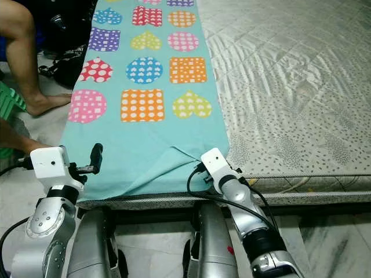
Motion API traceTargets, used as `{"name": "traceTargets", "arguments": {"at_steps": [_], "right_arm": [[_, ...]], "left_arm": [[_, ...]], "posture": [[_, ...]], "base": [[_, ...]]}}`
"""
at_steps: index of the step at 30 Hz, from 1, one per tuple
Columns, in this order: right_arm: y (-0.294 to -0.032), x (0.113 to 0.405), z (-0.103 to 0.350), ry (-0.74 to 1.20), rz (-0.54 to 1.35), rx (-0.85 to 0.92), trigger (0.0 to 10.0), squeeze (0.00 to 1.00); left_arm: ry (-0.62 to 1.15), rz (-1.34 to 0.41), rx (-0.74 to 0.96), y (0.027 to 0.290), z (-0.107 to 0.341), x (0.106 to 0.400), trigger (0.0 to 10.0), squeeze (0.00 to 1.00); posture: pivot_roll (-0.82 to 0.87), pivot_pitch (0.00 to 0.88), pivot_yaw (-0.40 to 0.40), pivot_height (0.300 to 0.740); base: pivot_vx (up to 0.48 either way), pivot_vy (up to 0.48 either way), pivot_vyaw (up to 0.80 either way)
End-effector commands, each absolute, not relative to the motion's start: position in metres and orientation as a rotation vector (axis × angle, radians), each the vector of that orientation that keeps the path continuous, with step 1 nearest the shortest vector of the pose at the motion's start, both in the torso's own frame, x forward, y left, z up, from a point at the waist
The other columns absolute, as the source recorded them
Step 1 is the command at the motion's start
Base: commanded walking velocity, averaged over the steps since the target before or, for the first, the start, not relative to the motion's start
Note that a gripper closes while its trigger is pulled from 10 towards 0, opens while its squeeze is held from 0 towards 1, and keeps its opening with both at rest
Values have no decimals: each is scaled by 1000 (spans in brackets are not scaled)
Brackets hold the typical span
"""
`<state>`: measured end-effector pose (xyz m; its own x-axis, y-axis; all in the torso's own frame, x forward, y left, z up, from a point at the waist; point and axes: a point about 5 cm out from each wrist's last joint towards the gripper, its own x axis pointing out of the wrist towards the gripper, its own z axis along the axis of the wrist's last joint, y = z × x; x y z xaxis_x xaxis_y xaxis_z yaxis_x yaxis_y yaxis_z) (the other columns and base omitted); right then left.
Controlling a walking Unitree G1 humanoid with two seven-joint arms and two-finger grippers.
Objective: Clean up the room
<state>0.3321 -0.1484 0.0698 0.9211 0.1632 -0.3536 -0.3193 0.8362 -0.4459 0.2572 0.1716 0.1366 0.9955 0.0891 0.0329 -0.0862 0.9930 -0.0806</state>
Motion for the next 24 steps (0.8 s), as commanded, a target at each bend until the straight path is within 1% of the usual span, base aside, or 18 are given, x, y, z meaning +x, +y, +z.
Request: {"name": "traceTargets", "arguments": {"at_steps": [1,17,20,21,22,23,24], "right_arm": [[-153,330,64,333,242,-518,0,0],[-156,330,61,327,246,-486,0,0],[-158,327,61,330,254,-437,0,0],[-161,325,61,334,270,-395,0,0],[-161,325,61,334,270,-395,0,0],[-164,322,62,327,295,-349,0,0],[-164,322,62,327,295,-349,0,0]], "left_arm": [[-27,94,-74,171,134,256,10000,0],[-28,93,-73,171,134,256,10000,0],[-30,95,-71,171,135,256,10000,0],[-30,97,-70,172,135,256,10000,0],[-30,97,-70,172,135,256,10000,0],[-32,99,-69,173,135,256,10000,0],[-32,99,-69,173,135,256,10000,0]], "posture": [[75,235,-46,541],[73,238,-46,541],[73,234,-44,541],[74,233,-45,541],[74,233,-45,541],[74,232,-45,541],[74,232,-45,541]], "base": [[0,0,0],[0,0,0],[0,0,0],[0,0,0],[0,0,0],[0,0,0],[0,0,0]]}}
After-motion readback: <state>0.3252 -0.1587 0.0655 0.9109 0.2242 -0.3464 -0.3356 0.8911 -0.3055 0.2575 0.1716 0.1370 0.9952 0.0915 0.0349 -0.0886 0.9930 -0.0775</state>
